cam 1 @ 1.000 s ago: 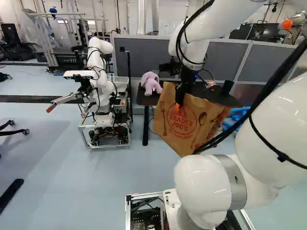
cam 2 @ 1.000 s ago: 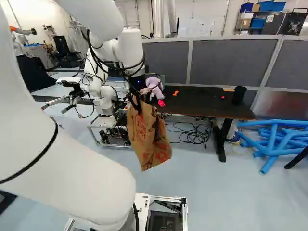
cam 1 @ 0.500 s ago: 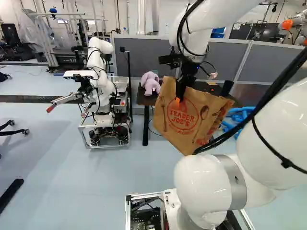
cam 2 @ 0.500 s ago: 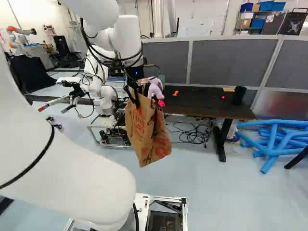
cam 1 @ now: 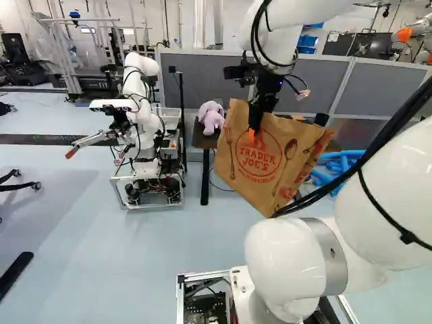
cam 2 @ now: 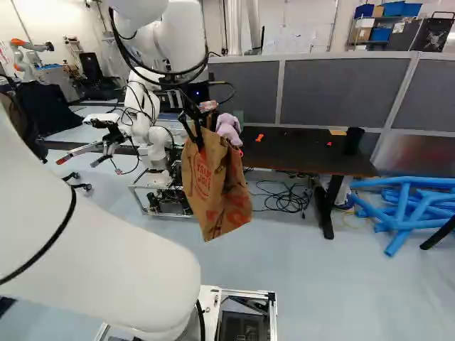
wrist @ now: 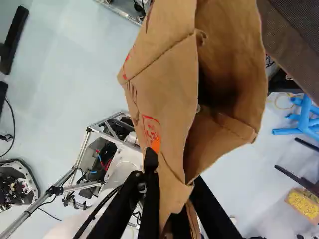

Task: Pick up the bag on the ground and place it on the table

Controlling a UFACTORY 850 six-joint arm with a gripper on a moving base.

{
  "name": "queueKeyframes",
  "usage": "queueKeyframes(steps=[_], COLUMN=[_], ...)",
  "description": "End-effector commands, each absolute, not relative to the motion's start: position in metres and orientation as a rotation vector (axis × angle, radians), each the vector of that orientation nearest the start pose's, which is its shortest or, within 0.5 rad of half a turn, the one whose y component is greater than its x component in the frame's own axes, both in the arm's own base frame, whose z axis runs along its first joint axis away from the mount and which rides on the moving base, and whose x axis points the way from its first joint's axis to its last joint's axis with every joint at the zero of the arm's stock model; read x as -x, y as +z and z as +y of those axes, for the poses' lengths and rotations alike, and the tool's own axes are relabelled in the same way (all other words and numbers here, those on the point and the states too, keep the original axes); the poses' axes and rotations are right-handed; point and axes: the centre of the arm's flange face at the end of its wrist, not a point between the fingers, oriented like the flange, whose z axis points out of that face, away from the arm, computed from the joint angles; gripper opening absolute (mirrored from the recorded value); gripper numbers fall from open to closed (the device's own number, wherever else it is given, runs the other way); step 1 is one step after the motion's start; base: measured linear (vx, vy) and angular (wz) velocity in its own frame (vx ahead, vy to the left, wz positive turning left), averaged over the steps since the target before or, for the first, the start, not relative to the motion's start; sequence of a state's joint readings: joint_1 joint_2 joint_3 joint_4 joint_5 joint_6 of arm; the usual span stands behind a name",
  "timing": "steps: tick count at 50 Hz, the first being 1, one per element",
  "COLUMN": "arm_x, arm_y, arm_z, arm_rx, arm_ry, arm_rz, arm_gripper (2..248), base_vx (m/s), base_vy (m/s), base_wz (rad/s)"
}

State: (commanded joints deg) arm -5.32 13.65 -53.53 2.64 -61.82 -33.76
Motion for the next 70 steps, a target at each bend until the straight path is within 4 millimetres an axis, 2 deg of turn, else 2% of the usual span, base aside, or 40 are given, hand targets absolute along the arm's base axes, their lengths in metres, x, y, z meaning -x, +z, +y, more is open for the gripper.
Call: queueKeyframes(steps=[9, 36, 70], arm_x=[-0.3665, -0.3667, -0.3667], arm_y=[0.6330, 0.6338, 0.6338], arm_z=[-0.0303, -0.0302, -0.0302], arm_rx=[3.043, 3.043, 3.043], arm_ry=[-0.172, -0.175, -0.175], arm_rz=[-0.741, -0.741, -0.741], arm_gripper=[26, 26, 26], base_vx=[0.000, -0.007, 0.003], base_vy=[0.000, 0.000, -0.052], base_wz=[0.000, 0.008, -0.249])
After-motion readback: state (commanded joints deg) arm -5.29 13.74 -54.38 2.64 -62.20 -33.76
